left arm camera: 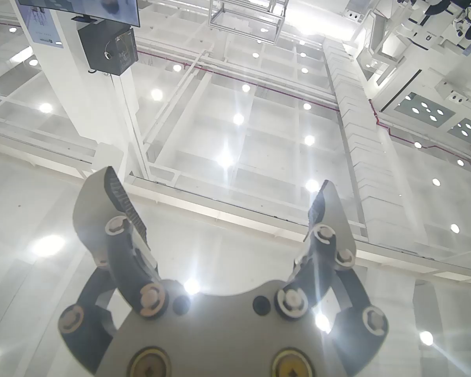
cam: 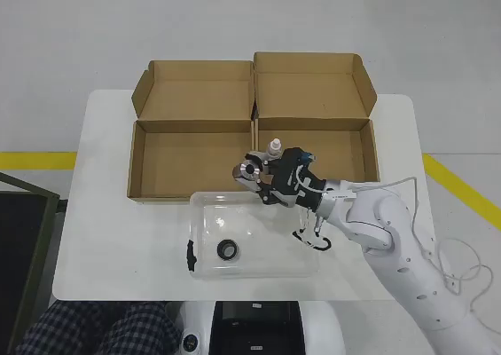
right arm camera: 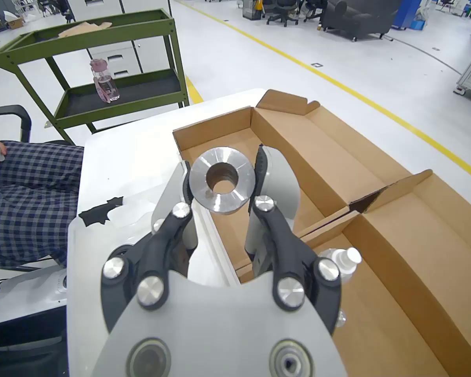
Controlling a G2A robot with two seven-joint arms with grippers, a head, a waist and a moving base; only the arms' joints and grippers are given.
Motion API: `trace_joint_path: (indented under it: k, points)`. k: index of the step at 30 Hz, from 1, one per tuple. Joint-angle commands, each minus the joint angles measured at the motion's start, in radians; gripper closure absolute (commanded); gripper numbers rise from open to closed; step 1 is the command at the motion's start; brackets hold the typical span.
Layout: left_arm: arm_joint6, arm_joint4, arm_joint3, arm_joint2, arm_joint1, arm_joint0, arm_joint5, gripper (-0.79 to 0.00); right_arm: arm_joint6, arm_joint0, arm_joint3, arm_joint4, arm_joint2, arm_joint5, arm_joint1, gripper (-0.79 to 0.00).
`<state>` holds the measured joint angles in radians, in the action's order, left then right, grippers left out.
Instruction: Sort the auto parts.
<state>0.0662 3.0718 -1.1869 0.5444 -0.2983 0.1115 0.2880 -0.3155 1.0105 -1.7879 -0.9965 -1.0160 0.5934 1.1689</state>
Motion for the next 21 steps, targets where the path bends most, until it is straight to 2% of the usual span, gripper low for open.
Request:
trace_joint_path:
  k: [1, 10, 21]
  points:
    - [0.0, 0.0, 0.0, 0.0, 0.0, 0.0, 0.0, -0.785, -0.017, -0.026, 0.028, -0.01, 0.028, -0.001, 0.006, 0.0]
    - [0.0, 0.0, 0.0, 0.0, 0.0, 0.0, 0.0, -0.785, -0.076, -0.124, 0.142, -0.056, 0.133, -0.062, 0.039, 0.0]
    - [0.0, 0.0, 0.0, 0.0, 0.0, 0.0, 0.0, -0.785, -0.148, -0.21, 0.254, -0.075, 0.208, -0.125, 0.076, 0.0]
